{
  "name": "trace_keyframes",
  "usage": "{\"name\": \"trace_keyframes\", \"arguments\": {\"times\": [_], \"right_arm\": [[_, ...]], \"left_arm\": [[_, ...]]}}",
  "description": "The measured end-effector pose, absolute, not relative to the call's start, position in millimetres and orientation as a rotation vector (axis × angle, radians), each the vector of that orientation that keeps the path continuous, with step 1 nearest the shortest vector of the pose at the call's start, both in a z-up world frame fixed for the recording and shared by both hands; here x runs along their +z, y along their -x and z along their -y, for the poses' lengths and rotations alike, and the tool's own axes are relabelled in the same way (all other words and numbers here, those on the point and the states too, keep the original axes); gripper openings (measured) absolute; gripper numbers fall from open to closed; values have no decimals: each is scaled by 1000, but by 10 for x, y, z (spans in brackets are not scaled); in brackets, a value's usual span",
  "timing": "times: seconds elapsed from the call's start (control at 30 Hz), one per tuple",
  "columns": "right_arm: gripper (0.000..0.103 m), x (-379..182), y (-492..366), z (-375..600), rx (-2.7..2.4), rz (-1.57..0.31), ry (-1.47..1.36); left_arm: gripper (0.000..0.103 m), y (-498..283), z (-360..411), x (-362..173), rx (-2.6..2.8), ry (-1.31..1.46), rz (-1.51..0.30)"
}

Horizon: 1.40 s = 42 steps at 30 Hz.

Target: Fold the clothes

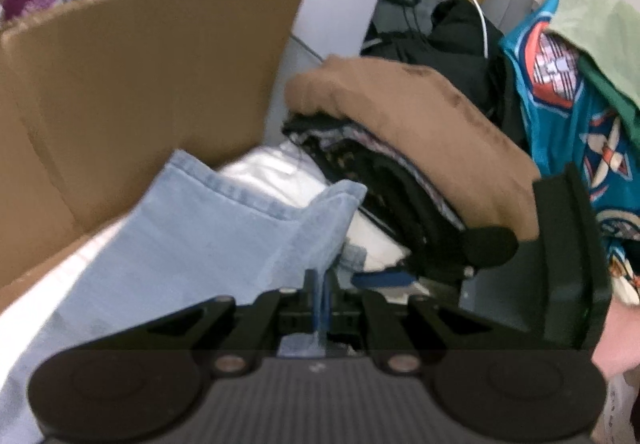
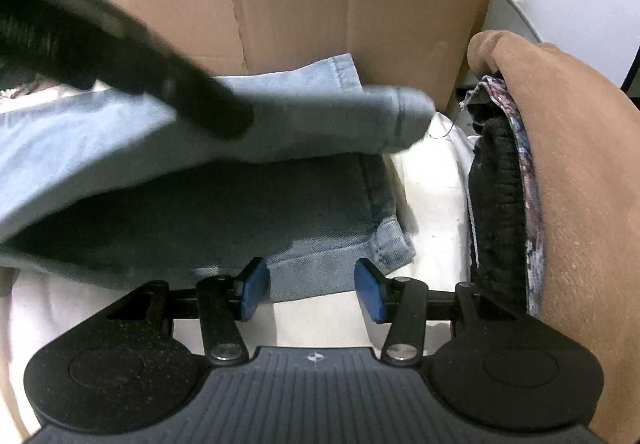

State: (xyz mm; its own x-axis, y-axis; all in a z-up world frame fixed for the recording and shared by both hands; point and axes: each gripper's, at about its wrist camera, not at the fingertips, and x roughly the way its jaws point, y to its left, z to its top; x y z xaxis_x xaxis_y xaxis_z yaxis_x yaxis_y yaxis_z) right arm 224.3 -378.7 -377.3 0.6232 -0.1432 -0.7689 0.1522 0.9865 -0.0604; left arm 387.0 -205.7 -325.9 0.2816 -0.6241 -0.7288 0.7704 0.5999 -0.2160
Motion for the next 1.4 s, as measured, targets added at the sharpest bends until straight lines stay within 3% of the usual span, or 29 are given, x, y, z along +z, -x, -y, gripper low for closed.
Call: {"name": "trace_keyframes", "arguments": {"times": [0.53, 0.63, 0.77, 0.8, 1.4], "right_arm": [[56, -3679, -2210, 3715, -204, -866, 141], [58, -3627, -2069, 3678, -193, -864, 111], [59, -3606, -1983, 3688, -177, -845, 48], [60, -3602, -1965, 3692, -173, -841, 32], [70, -3249, -1759, 3611, -100, -804, -169]], "left_arm": [[4, -3966, 2236, -3777, -957, -156, -1060], [13, -3962, 2254, -3814, -933, -142, -1093], [42, -3845, 2197, -3640, -956, -153, -1057], [45, -3808, 2153, -3582, -956, -157, -1043], [68, -3057, 795, -2829, -660, -207, -962]]}}
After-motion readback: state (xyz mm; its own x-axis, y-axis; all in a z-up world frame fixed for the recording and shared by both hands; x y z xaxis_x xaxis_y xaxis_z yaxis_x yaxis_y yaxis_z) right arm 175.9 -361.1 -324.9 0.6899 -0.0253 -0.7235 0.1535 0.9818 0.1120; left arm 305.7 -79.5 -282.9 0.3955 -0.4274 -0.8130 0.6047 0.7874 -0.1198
